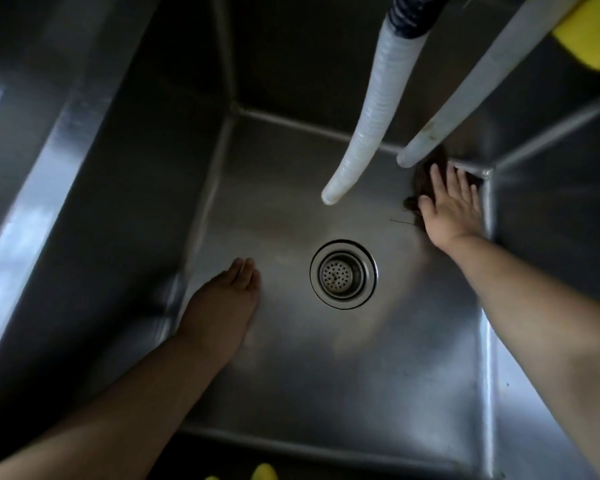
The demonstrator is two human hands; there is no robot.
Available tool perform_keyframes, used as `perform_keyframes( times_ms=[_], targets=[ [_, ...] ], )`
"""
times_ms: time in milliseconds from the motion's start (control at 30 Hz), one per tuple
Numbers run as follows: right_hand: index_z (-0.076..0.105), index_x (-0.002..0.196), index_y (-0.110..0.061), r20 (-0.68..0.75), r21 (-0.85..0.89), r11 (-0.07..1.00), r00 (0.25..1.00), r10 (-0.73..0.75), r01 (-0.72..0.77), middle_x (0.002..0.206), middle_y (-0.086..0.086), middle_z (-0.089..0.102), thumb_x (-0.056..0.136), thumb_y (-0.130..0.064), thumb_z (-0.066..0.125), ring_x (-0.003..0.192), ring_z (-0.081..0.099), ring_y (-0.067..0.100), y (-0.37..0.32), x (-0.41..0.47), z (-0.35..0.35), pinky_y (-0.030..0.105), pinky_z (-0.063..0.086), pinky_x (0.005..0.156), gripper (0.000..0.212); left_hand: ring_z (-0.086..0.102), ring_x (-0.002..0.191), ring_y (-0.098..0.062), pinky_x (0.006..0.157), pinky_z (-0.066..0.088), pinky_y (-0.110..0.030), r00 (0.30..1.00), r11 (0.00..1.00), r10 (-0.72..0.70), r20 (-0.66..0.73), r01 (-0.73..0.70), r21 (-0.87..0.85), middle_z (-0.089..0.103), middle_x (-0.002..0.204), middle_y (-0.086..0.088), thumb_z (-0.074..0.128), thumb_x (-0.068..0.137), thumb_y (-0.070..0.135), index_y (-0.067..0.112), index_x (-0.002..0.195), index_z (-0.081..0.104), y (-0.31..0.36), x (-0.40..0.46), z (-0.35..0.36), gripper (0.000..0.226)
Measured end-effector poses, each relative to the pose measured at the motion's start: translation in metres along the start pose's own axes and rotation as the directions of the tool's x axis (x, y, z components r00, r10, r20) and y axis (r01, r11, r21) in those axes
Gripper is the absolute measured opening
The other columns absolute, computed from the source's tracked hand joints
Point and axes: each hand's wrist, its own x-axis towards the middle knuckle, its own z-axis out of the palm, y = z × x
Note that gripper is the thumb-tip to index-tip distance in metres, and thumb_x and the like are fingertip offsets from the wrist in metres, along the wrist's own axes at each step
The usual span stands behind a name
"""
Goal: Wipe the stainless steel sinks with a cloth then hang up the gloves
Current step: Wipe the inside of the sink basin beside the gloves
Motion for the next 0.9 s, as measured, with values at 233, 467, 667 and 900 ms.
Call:
perform_keyframes(
  times_ms=[233, 467, 667, 900],
  targets=[
    [0.004, 0.152, -0.024, 0.019, 0.054, 0.973, 0.974, 0.225, -0.226, 0.160, 0.009, -0.001, 0.097, -0.039, 0.031, 0.146, -0.005, 0.023, -0.024, -0.045, 0.009, 0.043, -0.005, 0.117, 0.063, -0.004, 0.146, -0.024, 0.117, 0.007, -0.030, 0.998, 1.000, -0.008, 0.056, 0.007, 0.028, -0.012, 0.158, -0.010, 0.051, 0.094, 0.026, 0.005, 0.149, -0.007, 0.004, -0.001, -0.006, 0.083],
    [0.004, 0.151, -0.031, -0.008, 0.037, 0.984, 0.985, -0.174, 0.174, 0.160, 0.007, -0.001, 0.093, -0.048, 0.030, 0.146, -0.009, 0.027, -0.137, -0.055, 0.020, 0.044, -0.009, 0.115, 0.065, 0.000, 0.146, -0.025, 0.117, 0.010, -0.030, 1.000, 1.000, -0.014, 0.015, 0.014, 0.003, -0.009, 0.158, -0.012, 0.045, 0.097, 0.014, 0.006, 0.149, -0.002, 0.006, -0.001, -0.006, 0.071],
    [0.006, 0.151, -0.031, 0.016, 0.019, 0.918, 0.918, -0.395, 0.395, 0.160, 0.001, 0.004, 0.097, -0.046, 0.028, 0.146, -0.005, 0.021, -0.131, -0.007, 0.014, 0.040, -0.007, 0.116, 0.061, -0.003, 0.146, -0.022, 0.117, 0.007, -0.028, 0.999, 0.999, -0.033, 0.016, 0.033, -0.001, -0.012, 0.158, -0.009, 0.049, 0.095, 0.018, 0.008, 0.149, -0.005, 0.007, 0.000, -0.001, 0.077],
    [0.009, 0.151, -0.030, -0.049, 0.015, 0.980, 0.979, -0.199, 0.200, 0.160, 0.000, 0.004, 0.096, -0.042, 0.028, 0.146, -0.002, 0.019, -0.041, 0.014, 0.010, 0.040, -0.003, 0.118, 0.060, -0.003, 0.146, -0.022, 0.117, 0.010, -0.029, 0.998, 0.998, -0.044, 0.042, 0.042, 0.044, -0.014, 0.158, -0.008, 0.054, 0.092, 0.028, 0.008, 0.149, -0.007, 0.007, 0.004, 0.001, 0.085]
  ],
)
